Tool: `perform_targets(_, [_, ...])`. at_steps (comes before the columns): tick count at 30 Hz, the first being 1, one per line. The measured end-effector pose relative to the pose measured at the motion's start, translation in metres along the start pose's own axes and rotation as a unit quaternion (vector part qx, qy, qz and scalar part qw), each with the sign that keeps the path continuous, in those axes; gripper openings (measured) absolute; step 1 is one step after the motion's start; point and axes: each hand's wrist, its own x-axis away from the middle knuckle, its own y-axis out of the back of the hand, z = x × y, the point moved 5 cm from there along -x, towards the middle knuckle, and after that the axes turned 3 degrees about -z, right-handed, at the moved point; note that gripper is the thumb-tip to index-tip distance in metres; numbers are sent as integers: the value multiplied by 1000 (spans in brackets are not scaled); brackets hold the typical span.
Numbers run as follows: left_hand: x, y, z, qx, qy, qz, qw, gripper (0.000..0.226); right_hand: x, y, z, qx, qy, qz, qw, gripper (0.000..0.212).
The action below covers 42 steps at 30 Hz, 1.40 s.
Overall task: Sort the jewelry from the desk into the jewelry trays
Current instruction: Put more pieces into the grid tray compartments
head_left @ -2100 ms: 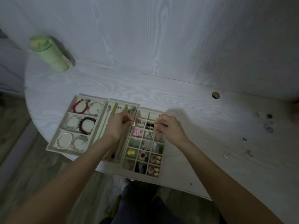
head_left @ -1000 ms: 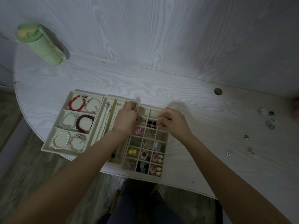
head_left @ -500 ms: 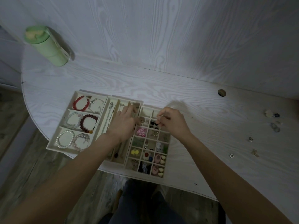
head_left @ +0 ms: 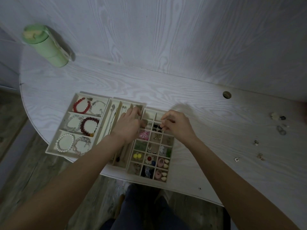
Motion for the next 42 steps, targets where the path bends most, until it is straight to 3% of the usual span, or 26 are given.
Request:
perform_targets(10, [2,0,1,12,-5,2,1000,42,-1,-1,-1,2,-2,1,1000,13])
perform_targets(17, [4,7,1,43,-4,-38,998,39,-1,-1,-1,2,-7,2,1000,15])
perform_targets(33, [4,1,-2,4,-25,-4,1000,38,-2,1,-1,-2,-16,0,1000,10])
perform_targets(42, [5,9,2,60,8,-67,996,40,-3,3,-1,11,-15,-21,1000,11])
